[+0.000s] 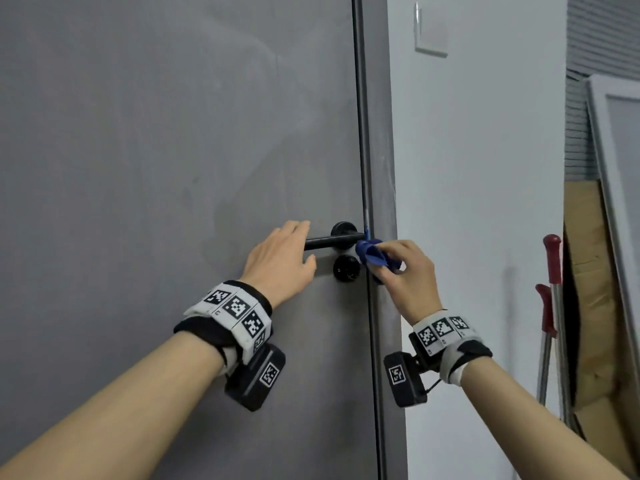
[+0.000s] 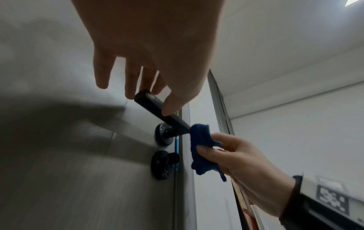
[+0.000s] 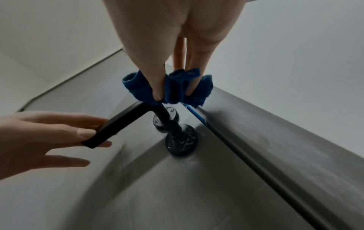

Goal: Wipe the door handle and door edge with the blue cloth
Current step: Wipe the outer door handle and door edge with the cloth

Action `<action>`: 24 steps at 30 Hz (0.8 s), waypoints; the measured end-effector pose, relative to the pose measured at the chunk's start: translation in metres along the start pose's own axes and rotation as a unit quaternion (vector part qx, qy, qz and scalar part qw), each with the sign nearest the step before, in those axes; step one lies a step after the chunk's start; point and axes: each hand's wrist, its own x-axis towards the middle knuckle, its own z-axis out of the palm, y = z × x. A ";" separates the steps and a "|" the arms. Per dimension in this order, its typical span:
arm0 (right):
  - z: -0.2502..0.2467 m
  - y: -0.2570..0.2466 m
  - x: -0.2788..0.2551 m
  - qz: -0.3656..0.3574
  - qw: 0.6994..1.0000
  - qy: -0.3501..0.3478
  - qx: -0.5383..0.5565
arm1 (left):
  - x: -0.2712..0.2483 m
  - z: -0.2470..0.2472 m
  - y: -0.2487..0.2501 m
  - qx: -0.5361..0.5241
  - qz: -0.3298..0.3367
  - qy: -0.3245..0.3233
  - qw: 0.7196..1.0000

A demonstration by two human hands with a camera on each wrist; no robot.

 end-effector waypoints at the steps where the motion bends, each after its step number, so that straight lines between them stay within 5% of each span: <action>1: 0.006 0.002 0.007 0.001 1.000 -0.024 -0.009 | 0.005 0.005 0.002 -0.004 -0.013 -0.014 1.000; 5: 0.038 0.006 0.011 0.015 0.995 -0.095 -0.042 | 0.010 0.018 -0.003 -0.046 -0.028 0.016 0.998; 15: 0.055 0.030 -0.023 0.006 0.999 0.034 0.031 | 0.012 0.018 -0.005 -0.037 -0.037 -0.001 0.999; 18: 0.040 0.048 -0.036 -0.045 0.999 -0.022 -0.022 | 0.011 0.018 -0.004 -0.038 -0.036 0.005 0.999; 21: 0.024 0.055 -0.046 -0.022 0.993 -0.081 -0.084 | 0.011 0.018 -0.003 -0.032 -0.034 0.006 0.999; 24: 0.012 0.048 -0.037 -0.002 0.999 0.023 -0.035 | 0.012 0.020 -0.003 -0.027 -0.035 0.016 0.999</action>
